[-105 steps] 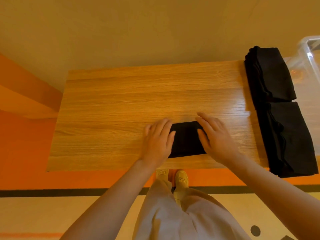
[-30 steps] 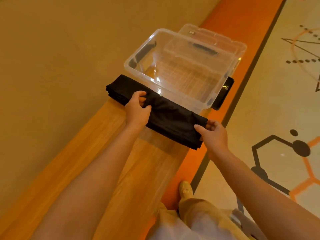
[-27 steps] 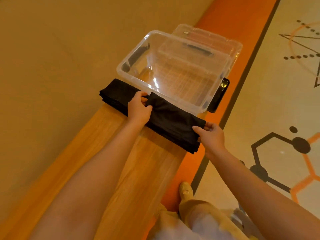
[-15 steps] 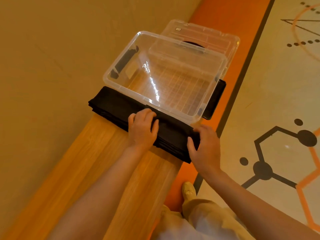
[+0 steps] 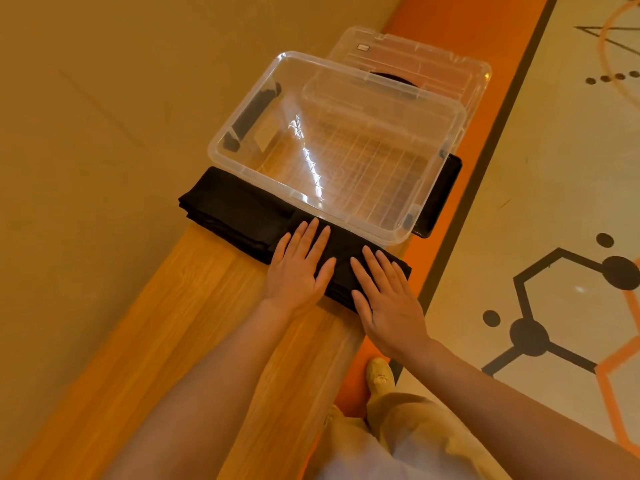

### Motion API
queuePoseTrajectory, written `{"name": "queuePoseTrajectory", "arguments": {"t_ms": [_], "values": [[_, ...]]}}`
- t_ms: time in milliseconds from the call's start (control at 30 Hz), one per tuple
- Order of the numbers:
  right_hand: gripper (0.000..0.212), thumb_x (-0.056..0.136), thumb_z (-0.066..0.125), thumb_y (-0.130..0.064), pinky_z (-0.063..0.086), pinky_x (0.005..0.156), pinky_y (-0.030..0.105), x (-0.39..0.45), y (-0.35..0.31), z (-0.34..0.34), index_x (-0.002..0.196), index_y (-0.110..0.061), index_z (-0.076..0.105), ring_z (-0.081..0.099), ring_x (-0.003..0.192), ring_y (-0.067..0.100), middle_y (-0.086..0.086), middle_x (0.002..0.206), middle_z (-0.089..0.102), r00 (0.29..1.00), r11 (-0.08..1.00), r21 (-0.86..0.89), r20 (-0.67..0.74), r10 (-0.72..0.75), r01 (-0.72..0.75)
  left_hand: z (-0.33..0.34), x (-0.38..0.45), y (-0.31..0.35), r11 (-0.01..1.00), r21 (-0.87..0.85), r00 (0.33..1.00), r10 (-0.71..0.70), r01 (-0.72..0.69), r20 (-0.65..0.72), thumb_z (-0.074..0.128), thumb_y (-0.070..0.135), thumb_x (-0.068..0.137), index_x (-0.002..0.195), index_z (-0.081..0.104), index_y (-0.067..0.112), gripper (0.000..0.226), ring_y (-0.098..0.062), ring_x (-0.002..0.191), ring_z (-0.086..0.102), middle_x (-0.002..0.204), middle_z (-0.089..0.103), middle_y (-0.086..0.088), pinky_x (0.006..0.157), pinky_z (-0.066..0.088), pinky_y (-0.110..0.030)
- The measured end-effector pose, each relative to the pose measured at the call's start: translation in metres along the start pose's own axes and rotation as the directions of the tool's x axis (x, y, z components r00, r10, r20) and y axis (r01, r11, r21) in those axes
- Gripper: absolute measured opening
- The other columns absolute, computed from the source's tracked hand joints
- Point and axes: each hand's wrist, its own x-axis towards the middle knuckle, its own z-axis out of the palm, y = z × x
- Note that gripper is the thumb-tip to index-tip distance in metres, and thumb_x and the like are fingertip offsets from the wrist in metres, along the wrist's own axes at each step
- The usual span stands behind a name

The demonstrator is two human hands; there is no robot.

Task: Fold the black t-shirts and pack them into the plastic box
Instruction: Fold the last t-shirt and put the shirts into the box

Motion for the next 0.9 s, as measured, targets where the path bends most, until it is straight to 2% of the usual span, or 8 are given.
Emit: {"name": "queuePoseTrajectory", "arguments": {"t_ms": [100, 167, 300, 333, 500, 700, 900], "values": [[0.053, 0.102, 0.021, -0.045, -0.002, 0.120, 0.032, -0.001, 0.000, 0.001, 0.152, -0.026, 0.022, 0.002, 0.149, 0.016, -0.001, 0.160, 0.013, 1.000, 1.000, 0.007, -0.006, -0.001, 0.001, -0.002, -0.001, 0.001, 1.000, 0.012, 0.999, -0.009, 0.008, 0.051, 0.001, 0.058, 0.092, 0.153, 0.001, 0.029, 0.068, -0.011, 0.147, -0.012, 0.162, -0.005, 0.003, 0.119, -0.009, -0.032], [0.055, 0.101, 0.021, -0.047, 0.003, 0.120, 0.034, 0.000, -0.002, -0.002, 0.151, -0.024, 0.025, 0.005, 0.148, 0.016, -0.001, 0.160, 0.015, 1.000, 1.000, 0.027, -0.018, -0.002, 0.003, -0.005, -0.001, 0.001, 1.000, 0.011, 0.998, -0.003, 0.002, 0.058, -0.001, 0.058, 0.090, 0.153, 0.002, 0.028, 0.070, -0.012, 0.147, -0.012, 0.162, -0.005, 0.002, 0.120, -0.008, -0.034], [0.063, 0.097, 0.028, -0.054, 0.011, 0.121, 0.042, 0.005, -0.005, -0.010, 0.146, -0.017, 0.037, 0.016, 0.147, 0.017, 0.003, 0.157, 0.027, 0.996, 0.997, 0.043, -0.061, 0.065, -0.063, -0.012, -0.004, 0.004, 0.999, -0.004, 0.994, 0.032, -0.033, -0.104, 0.020, 0.053, 0.096, 0.147, 0.036, 0.014, 0.066, -0.020, 0.148, 0.012, 0.158, 0.023, -0.007, 0.120, 0.004, -0.039], [0.066, 0.095, 0.027, -0.058, 0.011, 0.121, 0.043, 0.005, -0.006, -0.010, 0.147, -0.017, 0.036, 0.015, 0.147, 0.018, 0.002, 0.157, 0.026, 0.994, 0.996, 0.036, -0.059, 0.090, -0.088, -0.013, -0.004, 0.004, 0.999, -0.011, 0.992, 0.044, -0.045, -0.120, 0.022, 0.052, 0.096, 0.146, 0.038, 0.013, 0.065, -0.020, 0.148, 0.014, 0.157, 0.026, -0.007, 0.121, 0.006, -0.039], [0.074, 0.094, 0.020, -0.065, 0.004, 0.121, 0.042, -0.002, -0.005, 0.004, 0.152, -0.019, 0.023, 0.006, 0.148, 0.018, 0.002, 0.160, 0.014, 0.994, 0.994, 0.013, -0.024, 0.110, -0.110, -0.009, -0.005, 0.001, 0.998, -0.063, 0.997, 0.015, -0.010, 0.082, 0.021, 0.054, 0.100, 0.154, 0.004, 0.025, 0.064, -0.013, 0.147, -0.014, 0.162, -0.006, 0.001, 0.118, -0.010, -0.032], [0.076, 0.092, 0.017, -0.066, 0.004, 0.121, 0.042, 0.000, 0.002, 0.004, 0.152, -0.020, 0.023, 0.008, 0.148, 0.018, 0.001, 0.160, 0.016, 0.996, 0.996, 0.001, -0.004, 0.086, -0.086, -0.010, -0.005, 0.007, 0.995, -0.092, 0.992, -0.022, 0.034, 0.123, 0.027, 0.052, 0.100, 0.155, 0.005, 0.025, 0.065, -0.014, 0.147, -0.013, 0.162, -0.006, 0.001, 0.119, -0.008, -0.034], [0.073, 0.093, 0.020, -0.065, 0.006, 0.121, 0.044, -0.009, 0.010, 0.004, 0.151, -0.021, 0.024, 0.010, 0.148, 0.018, 0.000, 0.159, 0.019, 1.000, 1.000, -0.010, 0.008, -0.004, 0.004, -0.009, -0.029, 0.016, 0.989, -0.097, 0.985, -0.094, 0.108, 0.143, 0.024, 0.053, 0.100, 0.154, 0.002, 0.024, 0.066, -0.015, 0.147, -0.014, 0.162, -0.009, 0.000, 0.119, -0.008, -0.034]]}}
